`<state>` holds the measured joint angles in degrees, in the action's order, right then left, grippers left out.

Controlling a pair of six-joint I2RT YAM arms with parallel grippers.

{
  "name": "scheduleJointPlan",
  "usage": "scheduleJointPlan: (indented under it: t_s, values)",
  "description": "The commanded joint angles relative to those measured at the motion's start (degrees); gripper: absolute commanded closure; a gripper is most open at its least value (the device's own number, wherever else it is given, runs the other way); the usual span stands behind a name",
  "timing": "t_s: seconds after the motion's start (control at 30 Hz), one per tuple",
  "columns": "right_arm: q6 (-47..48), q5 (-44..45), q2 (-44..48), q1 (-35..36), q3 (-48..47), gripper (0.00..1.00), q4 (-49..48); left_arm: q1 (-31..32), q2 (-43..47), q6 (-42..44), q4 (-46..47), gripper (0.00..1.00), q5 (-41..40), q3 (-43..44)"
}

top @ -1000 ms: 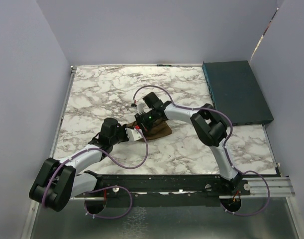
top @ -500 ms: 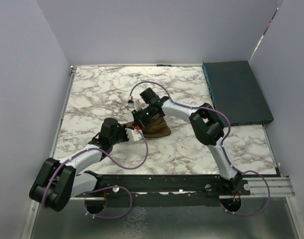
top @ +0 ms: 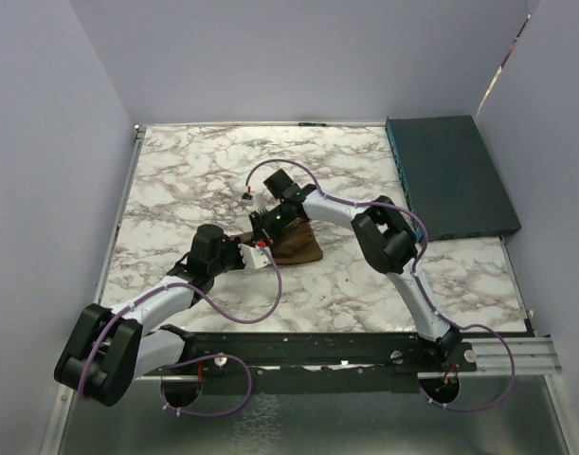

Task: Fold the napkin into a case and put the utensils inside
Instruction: Insert the napkin into the napkin holder.

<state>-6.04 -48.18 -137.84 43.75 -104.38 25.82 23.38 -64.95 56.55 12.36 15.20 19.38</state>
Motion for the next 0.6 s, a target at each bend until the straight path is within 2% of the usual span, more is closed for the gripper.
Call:
scheduleJointPlan:
  t_s: [0.0,0.33,0.57]
  values:
    - [-0.63,2.05,-4.39,0.37,-0.6,0.99,3.12,0.37,0.94,-1.03,1.1,1.0,1.5,0.62]
    - [-3.51,-1.17,-5.76,0.42,-7.59,0.99,4.24,0.47,0.77,8.49,-2.4,1.0,3.26,-0.74]
    - [-6.3,-2.73,-5.08,0.47,-5.35,0.99,0.41,1.53,-3.5,16.62,-3.14,1.0,3.76,-1.38]
